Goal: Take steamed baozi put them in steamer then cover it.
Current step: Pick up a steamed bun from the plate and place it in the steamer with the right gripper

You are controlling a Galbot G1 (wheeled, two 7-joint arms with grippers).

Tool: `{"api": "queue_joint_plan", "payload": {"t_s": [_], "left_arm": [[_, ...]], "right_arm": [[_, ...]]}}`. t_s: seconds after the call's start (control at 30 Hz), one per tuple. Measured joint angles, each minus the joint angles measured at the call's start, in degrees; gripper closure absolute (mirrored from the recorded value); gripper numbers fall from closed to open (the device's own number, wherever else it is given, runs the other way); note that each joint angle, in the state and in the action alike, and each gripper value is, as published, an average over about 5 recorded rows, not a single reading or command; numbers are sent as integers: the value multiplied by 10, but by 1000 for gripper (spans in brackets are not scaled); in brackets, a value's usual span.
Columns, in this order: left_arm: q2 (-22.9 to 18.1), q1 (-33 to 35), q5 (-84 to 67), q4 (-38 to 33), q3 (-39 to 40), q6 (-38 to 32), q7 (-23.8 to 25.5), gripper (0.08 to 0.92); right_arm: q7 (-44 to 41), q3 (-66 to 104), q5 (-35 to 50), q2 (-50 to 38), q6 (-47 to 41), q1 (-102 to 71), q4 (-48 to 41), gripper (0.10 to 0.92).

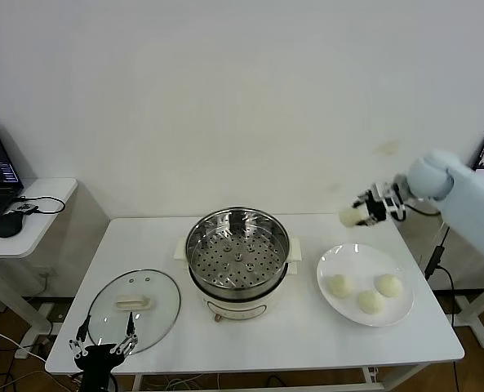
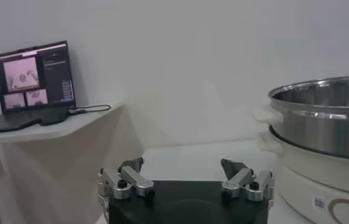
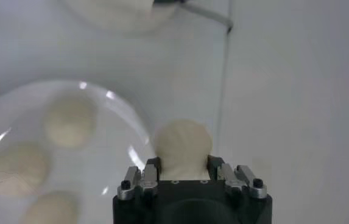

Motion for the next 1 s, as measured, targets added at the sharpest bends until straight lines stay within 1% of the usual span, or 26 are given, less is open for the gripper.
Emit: {"api": "queue_joint_plan", "payload": {"t_s": [0.2,0.43,0.7,1.0], "left_arm": [[2,-1,-4,0,-7,0,0,177],[2,0,-10,2,-16,-2,-1,177],[-2,-2,-12,8,-19,-8,-3,177],[-9,-10,-11,14,-17,-9,-3,177]], "right_arm": [[12,-53,37,70,17,39,-1,533],[23,-102,37,161,62,51,-29,531],[40,-133,-22,246,132,39,-80,517],[65,-143,-110,313,216,8,-148,513]]}}
